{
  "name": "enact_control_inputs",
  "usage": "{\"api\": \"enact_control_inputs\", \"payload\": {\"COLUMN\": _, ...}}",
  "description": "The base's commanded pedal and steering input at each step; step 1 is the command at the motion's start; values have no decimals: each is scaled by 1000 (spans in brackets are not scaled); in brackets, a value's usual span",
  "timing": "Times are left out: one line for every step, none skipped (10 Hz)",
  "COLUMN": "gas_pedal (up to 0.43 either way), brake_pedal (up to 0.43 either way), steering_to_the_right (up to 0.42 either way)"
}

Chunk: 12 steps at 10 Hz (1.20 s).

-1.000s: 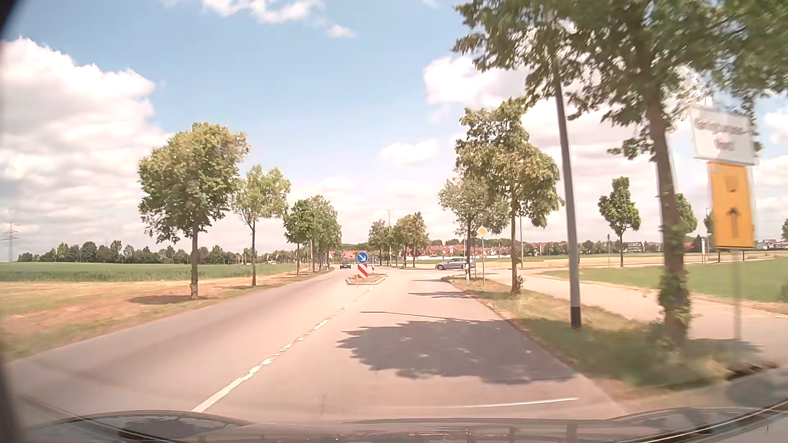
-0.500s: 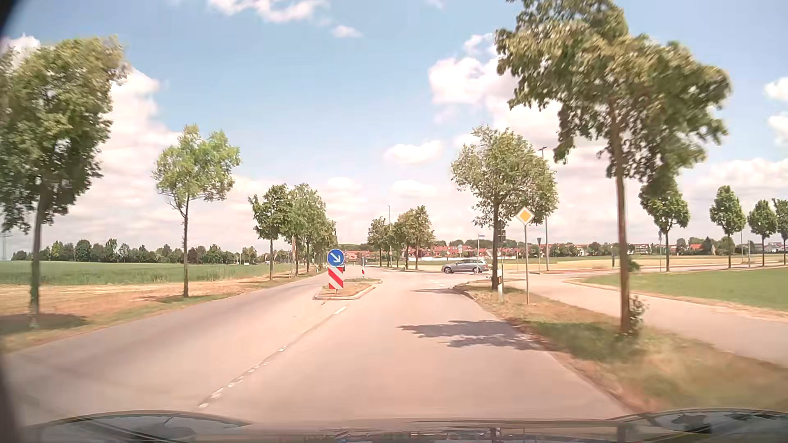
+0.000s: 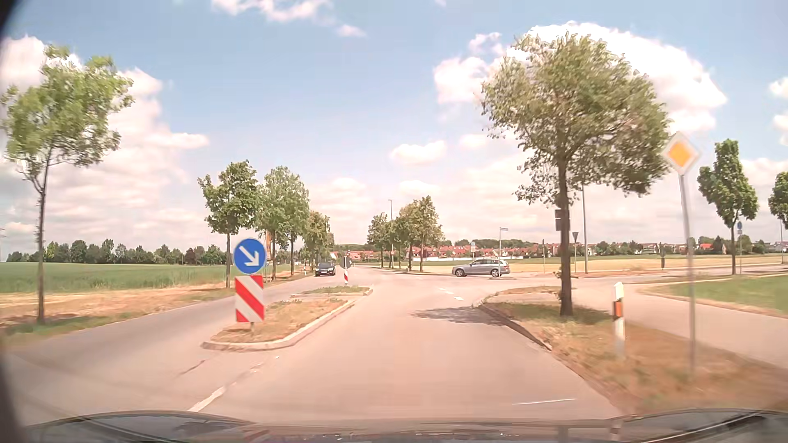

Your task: Follow the waypoints while adhering to traffic rules and regulations

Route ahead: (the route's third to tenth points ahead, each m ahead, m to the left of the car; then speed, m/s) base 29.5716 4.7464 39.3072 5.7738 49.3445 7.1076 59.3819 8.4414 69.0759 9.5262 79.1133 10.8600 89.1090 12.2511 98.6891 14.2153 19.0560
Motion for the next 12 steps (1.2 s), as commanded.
{"api": "enact_control_inputs", "payload": {"gas_pedal": 169, "brake_pedal": 12, "steering_to_the_right": -15}}
{"api": "enact_control_inputs", "payload": {"gas_pedal": 169, "brake_pedal": 12, "steering_to_the_right": -16}}
{"api": "enact_control_inputs", "payload": {"gas_pedal": 169, "brake_pedal": 12, "steering_to_the_right": -16}}
{"api": "enact_control_inputs", "payload": {"gas_pedal": 169, "brake_pedal": 12, "steering_to_the_right": -16}}
{"api": "enact_control_inputs", "payload": {"gas_pedal": 169, "brake_pedal": 12, "steering_to_the_right": -16}}
{"api": "enact_control_inputs", "payload": {"gas_pedal": 169, "brake_pedal": 12, "steering_to_the_right": -19}}
{"api": "enact_control_inputs", "payload": {"gas_pedal": 169, "brake_pedal": 12, "steering_to_the_right": -21}}
{"api": "enact_control_inputs", "payload": {"gas_pedal": 177, "brake_pedal": 12, "steering_to_the_right": -23}}
{"api": "enact_control_inputs", "payload": {"gas_pedal": 189, "brake_pedal": 12, "steering_to_the_right": -23}}
{"api": "enact_control_inputs", "payload": {"gas_pedal": 189, "brake_pedal": 12, "steering_to_the_right": -23}}
{"api": "enact_control_inputs", "payload": {"gas_pedal": 197, "brake_pedal": 12, "steering_to_the_right": -23}}
{"api": "enact_control_inputs", "payload": {"gas_pedal": 197, "brake_pedal": 12, "steering_to_the_right": -23}}
